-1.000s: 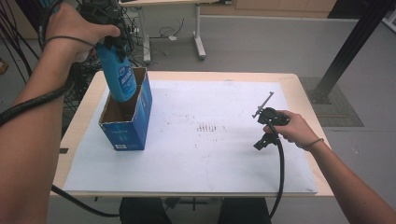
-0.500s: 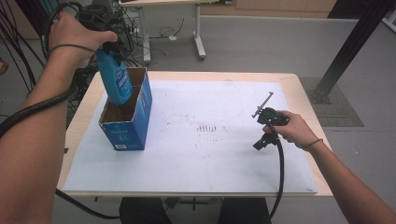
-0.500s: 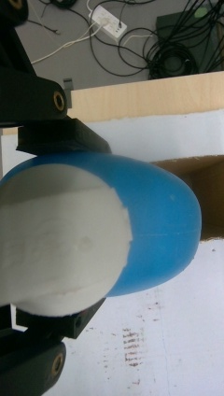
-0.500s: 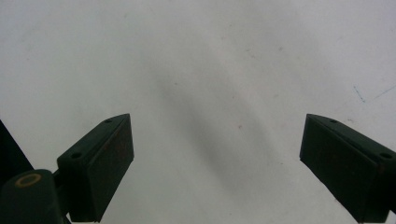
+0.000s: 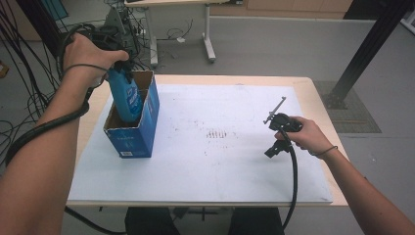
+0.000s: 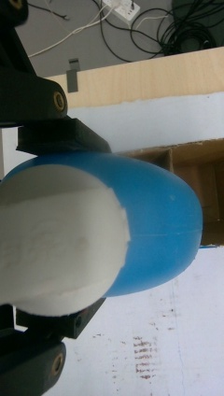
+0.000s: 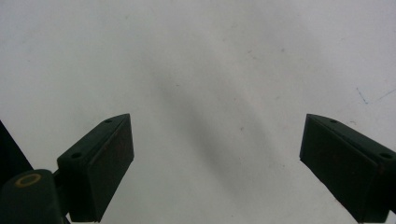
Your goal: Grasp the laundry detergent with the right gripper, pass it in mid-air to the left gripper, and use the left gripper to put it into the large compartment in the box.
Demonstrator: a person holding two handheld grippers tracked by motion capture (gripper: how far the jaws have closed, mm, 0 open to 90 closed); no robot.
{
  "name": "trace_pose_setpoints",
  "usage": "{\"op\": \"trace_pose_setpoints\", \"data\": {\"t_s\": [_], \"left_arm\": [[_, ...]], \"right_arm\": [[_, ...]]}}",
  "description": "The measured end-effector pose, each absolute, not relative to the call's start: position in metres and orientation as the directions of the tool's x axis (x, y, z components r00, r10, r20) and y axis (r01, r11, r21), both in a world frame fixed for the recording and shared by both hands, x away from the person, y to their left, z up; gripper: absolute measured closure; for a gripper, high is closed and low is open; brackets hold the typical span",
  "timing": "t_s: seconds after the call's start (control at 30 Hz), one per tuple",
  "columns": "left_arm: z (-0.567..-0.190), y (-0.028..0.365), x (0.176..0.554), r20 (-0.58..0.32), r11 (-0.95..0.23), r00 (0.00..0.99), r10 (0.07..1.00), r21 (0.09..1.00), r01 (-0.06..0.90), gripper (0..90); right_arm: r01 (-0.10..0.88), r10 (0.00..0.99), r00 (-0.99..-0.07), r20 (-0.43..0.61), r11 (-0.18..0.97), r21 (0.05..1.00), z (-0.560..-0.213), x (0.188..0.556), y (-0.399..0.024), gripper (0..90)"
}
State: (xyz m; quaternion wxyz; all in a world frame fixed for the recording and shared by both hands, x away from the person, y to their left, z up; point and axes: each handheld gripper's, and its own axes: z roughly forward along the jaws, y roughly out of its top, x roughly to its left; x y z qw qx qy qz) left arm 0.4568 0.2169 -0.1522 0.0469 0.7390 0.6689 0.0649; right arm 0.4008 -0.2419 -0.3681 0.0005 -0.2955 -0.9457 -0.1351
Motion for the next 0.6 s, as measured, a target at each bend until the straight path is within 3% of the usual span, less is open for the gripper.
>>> {"op": "trace_pose_setpoints", "data": {"t_s": [0.6], "left_arm": [[-0.186,0.221,0.456,0.019,-0.087,0.085,0.996,0.133,0.987,37.3]], "right_arm": [[0.551,0.549,-0.831,0.085,0.793,0.260,-0.370,0.401,-0.238,10.2]]}}
